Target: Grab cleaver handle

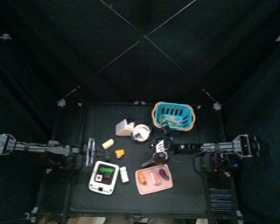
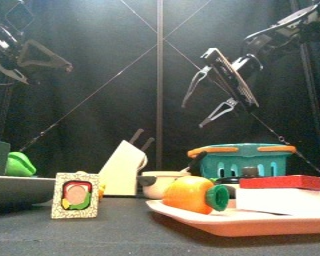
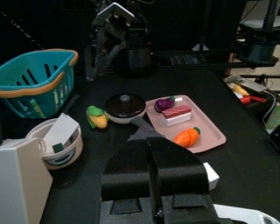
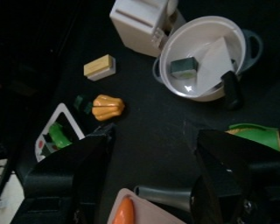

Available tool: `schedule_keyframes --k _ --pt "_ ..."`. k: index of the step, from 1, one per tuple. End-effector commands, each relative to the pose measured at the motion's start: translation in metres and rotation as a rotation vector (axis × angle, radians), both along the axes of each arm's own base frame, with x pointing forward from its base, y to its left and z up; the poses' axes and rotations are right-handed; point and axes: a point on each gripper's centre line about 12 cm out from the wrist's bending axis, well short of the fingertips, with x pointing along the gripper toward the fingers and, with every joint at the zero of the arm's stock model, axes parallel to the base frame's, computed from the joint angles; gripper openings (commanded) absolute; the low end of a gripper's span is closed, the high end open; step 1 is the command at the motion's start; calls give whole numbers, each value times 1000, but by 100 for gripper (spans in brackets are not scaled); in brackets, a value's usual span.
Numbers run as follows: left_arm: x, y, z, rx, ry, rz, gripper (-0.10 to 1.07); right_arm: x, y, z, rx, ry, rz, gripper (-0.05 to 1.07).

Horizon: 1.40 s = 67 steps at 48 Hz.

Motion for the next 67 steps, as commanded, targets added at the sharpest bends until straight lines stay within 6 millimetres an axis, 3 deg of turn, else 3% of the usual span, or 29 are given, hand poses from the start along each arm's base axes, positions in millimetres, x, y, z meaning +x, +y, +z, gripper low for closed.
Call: schedule_keyframes --k 1,24,33,47,67 --pt "2 1 4 0 -14 6 1 -3 -11 8 13 -51 4 94" --pt "1 2 4 0 -14 9 1 -9 -37 2 84 -86 -54 95" --pt "1 3 3 0 -11 14 1 -11 -35 -2 193 -124 -100 95" --pt "1 3 3 0 -11 17 1 -2 -26 10 299 -235 -70 95" --pt "1 4 3 2 -11 18 1 -8 -40 20 265 -261 -90 95"
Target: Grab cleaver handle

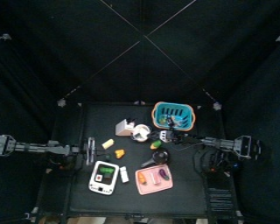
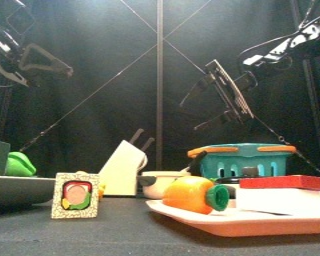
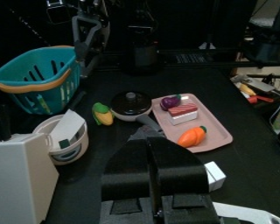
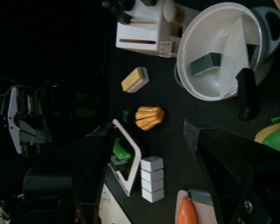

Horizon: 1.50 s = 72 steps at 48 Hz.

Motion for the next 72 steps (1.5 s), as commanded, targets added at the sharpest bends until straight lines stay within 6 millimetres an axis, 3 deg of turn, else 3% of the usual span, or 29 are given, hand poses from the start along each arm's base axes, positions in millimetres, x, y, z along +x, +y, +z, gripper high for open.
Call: schedule_keyframes --k 1,18,29,44,60,72 --pt "2 1 5 2 -14 3 1 -2 -4 13 -53 -19 4 95" --pt "2 1 4 2 -11 6 1 -18 -19 -16 -124 102 12 95" --pt "1 4 2 2 -8 18 1 -9 -15 -37 -88 126 78 94" --pt "1 4 1 2 -5 20 1 -4 -24 -58 -92 191 102 94" --pt "1 5 1 2 -5 23 1 -3 -26 -60 -101 196 116 91" --pt "0 5 1 2 -5 23 1 -1 -29 -61 -98 199 111 78"
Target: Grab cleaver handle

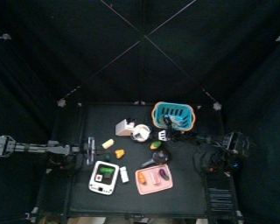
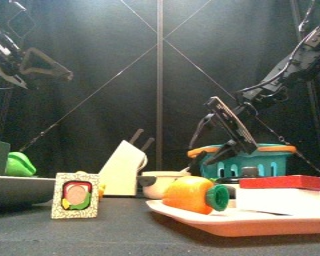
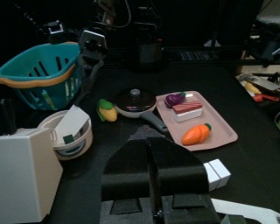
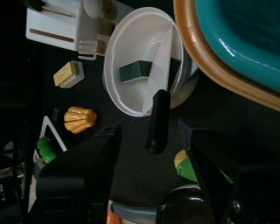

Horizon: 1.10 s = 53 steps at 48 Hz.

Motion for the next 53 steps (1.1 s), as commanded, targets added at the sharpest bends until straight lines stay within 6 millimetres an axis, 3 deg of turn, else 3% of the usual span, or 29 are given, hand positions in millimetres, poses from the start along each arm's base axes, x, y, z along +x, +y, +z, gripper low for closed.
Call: schedule_keyframes --k 1,10,36,53 --pt "2 1 5 3 -17 3 1 4 -4 9 -14 -27 0 77" --pt "1 1 4 2 -12 4 1 5 -3 5 -4 -22 8 72" --pt "1 1 4 2 -12 3 1 7 -3 6 -1 -26 7 69" --pt "1 1 3 2 -11 3 1 7 -2 8 -3 -32 8 54"
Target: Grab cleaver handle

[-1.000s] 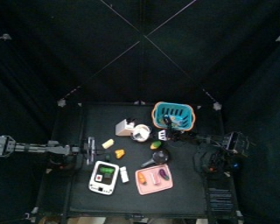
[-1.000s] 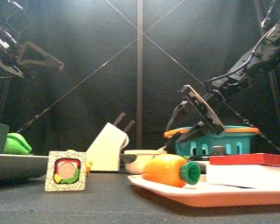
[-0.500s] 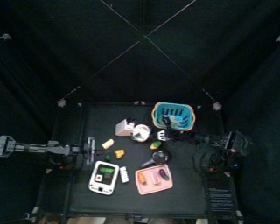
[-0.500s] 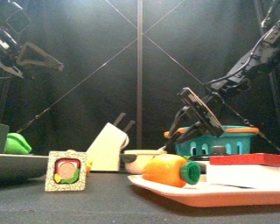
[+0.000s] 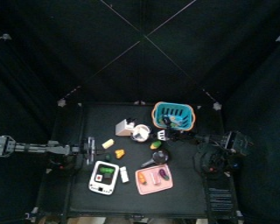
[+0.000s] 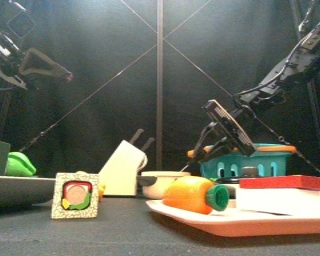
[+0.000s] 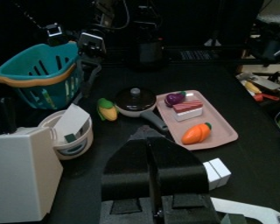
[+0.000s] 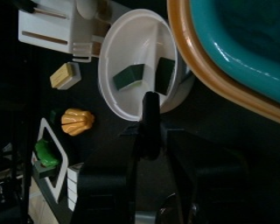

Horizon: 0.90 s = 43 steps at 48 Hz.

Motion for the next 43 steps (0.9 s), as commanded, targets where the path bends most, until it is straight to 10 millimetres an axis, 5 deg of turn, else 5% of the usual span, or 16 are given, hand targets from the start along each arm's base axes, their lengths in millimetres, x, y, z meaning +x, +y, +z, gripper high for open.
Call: schedule_keyframes --k 1,43 --pt "2 0 5 1 -15 1 1 4 -2 13 -21 -36 4 54" --pt "2 0 5 1 -17 1 1 -2 14 47 -166 -39 21 52"
